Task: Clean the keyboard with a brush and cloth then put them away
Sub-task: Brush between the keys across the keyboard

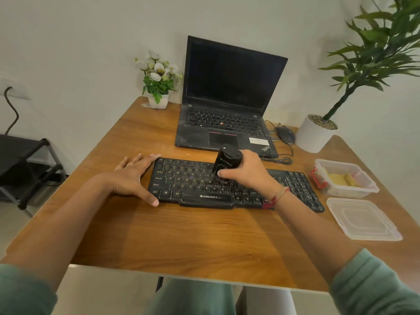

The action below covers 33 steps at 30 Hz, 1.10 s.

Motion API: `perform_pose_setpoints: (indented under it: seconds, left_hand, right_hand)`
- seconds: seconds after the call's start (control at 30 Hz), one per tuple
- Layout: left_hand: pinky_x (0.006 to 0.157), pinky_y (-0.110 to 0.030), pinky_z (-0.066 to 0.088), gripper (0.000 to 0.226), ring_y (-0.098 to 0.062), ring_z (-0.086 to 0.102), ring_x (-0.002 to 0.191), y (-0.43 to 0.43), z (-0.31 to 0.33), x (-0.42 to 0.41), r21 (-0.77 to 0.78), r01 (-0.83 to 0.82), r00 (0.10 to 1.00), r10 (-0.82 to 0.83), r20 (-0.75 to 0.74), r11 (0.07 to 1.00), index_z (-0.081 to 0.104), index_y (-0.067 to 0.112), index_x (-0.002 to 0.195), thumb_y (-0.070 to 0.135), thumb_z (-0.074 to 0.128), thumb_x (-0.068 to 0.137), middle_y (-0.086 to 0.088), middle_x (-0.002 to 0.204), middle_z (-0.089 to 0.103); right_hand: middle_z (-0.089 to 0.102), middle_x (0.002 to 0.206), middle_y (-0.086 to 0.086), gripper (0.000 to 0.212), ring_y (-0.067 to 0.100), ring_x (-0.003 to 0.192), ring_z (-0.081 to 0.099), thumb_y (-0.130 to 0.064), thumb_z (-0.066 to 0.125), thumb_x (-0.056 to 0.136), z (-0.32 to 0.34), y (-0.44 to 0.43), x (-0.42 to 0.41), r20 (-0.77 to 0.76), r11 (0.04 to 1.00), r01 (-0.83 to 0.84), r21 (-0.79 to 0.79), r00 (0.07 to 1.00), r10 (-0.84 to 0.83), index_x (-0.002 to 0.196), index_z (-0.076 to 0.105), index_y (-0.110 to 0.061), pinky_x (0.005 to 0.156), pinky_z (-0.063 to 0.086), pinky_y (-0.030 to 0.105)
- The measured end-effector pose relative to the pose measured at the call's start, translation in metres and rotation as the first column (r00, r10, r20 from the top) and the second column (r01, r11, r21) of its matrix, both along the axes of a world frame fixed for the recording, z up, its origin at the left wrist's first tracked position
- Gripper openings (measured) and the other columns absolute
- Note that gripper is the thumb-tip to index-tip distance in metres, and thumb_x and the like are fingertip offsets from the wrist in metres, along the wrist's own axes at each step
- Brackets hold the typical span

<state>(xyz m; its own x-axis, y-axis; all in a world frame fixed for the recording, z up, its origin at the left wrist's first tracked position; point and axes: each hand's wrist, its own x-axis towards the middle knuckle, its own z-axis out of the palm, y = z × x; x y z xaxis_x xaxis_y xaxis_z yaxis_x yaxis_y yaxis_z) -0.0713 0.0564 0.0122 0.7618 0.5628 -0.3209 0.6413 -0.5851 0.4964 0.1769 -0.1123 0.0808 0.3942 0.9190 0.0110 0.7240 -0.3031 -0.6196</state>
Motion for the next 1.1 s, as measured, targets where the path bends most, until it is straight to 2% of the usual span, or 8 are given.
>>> perform_pose_setpoints:
  seconds: [0.1, 0.27, 0.4, 0.57, 0.67, 0.8, 0.9, 1.1]
  left_hand:
    - [0.111, -0.037, -0.020, 0.149, -0.010, -0.019, 0.141, 0.000, 0.000, 0.000, -0.008, -0.003, 1.000, 0.004, 0.005, 1.000, -0.012, 0.046, 0.143, 0.087, 0.064, 0.022, 0.003, 0.158, -0.004]
    - [0.110, -0.035, -0.020, 0.148, -0.009, -0.019, 0.141, -0.001, 0.002, 0.000, -0.017, -0.003, 1.000, 0.003, -0.003, 1.000, -0.013, 0.046, 0.143, 0.085, 0.065, 0.023, 0.005, 0.158, -0.006]
    - [0.110, -0.036, -0.020, 0.146, -0.010, -0.019, 0.141, -0.002, 0.001, -0.001, -0.008, -0.011, 1.000, 0.011, 0.001, 1.000, -0.012, 0.046, 0.143, 0.084, 0.066, 0.026, 0.001, 0.158, -0.005]
    - [0.110, -0.035, -0.021, 0.147, -0.010, -0.019, 0.141, -0.002, 0.001, 0.000, -0.027, -0.018, 1.000, 0.018, 0.009, 0.999, -0.011, 0.047, 0.143, 0.083, 0.067, 0.024, 0.002, 0.158, -0.005]
    - [0.110, -0.036, -0.020, 0.145, -0.011, -0.019, 0.141, -0.002, 0.002, 0.000, -0.016, -0.011, 1.000, 0.011, -0.001, 1.000, -0.011, 0.045, 0.144, 0.081, 0.067, 0.027, 0.003, 0.158, -0.006]
    - [0.110, -0.036, -0.021, 0.149, -0.010, -0.018, 0.141, -0.003, 0.005, 0.000, -0.012, 0.001, 1.000, -0.001, -0.005, 1.000, -0.011, 0.044, 0.144, 0.086, 0.064, 0.022, 0.004, 0.158, -0.005]
    - [0.109, -0.035, -0.021, 0.153, -0.011, -0.019, 0.141, -0.004, 0.005, 0.000, -0.027, -0.012, 1.000, 0.012, 0.004, 1.000, -0.011, 0.044, 0.144, 0.089, 0.062, 0.017, 0.001, 0.158, -0.005]
    - [0.110, -0.036, -0.020, 0.151, -0.012, -0.018, 0.141, -0.003, 0.004, 0.001, -0.009, -0.005, 1.000, 0.005, -0.003, 1.000, -0.011, 0.044, 0.144, 0.088, 0.062, 0.019, 0.001, 0.158, -0.005]
  right_hand:
    - [0.069, 0.084, 0.007, 0.028, 0.021, 0.078, 0.067, -0.020, 0.080, 0.068, -0.007, -0.008, -0.020, -0.097, 0.980, -0.183, -0.083, 0.980, 0.174, 0.086, 0.063, -0.008, 0.069, 0.058, 0.038]
    - [0.061, 0.078, -0.005, 0.025, 0.013, 0.076, 0.061, -0.022, 0.078, 0.071, 0.004, 0.005, -0.009, 0.027, 1.000, 0.015, 0.006, 1.000, -0.015, 0.085, 0.060, -0.013, 0.063, 0.054, 0.027]
    - [0.058, 0.067, -0.007, 0.023, 0.006, 0.059, 0.054, -0.021, 0.078, 0.070, -0.008, 0.002, -0.046, -0.030, 0.980, -0.196, -0.043, 0.980, 0.195, 0.070, 0.055, -0.018, 0.049, 0.042, 0.014]
    - [0.062, 0.073, -0.005, 0.022, 0.009, 0.067, 0.060, -0.022, 0.078, 0.069, 0.001, 0.017, -0.031, -0.017, 1.000, -0.021, 0.017, 1.000, 0.021, 0.078, 0.061, -0.013, 0.052, 0.048, 0.018]
    - [0.055, 0.064, -0.010, 0.026, 0.003, 0.058, 0.050, -0.024, 0.077, 0.069, -0.006, 0.012, -0.056, 0.053, 0.987, -0.161, -0.022, 0.985, 0.162, 0.064, 0.052, -0.021, 0.047, 0.035, 0.015]
    - [0.065, 0.078, -0.002, 0.024, 0.010, 0.070, 0.060, -0.024, 0.079, 0.069, -0.007, 0.015, -0.055, -0.045, 0.986, -0.165, -0.013, 0.985, 0.164, 0.082, 0.063, -0.010, 0.053, 0.046, 0.019]
    - [0.061, 0.073, -0.006, 0.022, 0.004, 0.066, 0.055, -0.025, 0.078, 0.069, -0.004, 0.018, -0.049, -0.001, 0.998, -0.056, 0.033, 0.998, 0.056, 0.079, 0.061, -0.014, 0.050, 0.040, 0.015]
    - [0.064, 0.073, -0.003, 0.023, 0.009, 0.067, 0.059, -0.025, 0.078, 0.067, -0.014, -0.001, -0.080, -0.064, 0.971, -0.241, -0.007, 0.969, 0.240, 0.078, 0.063, -0.013, 0.054, 0.048, 0.022]
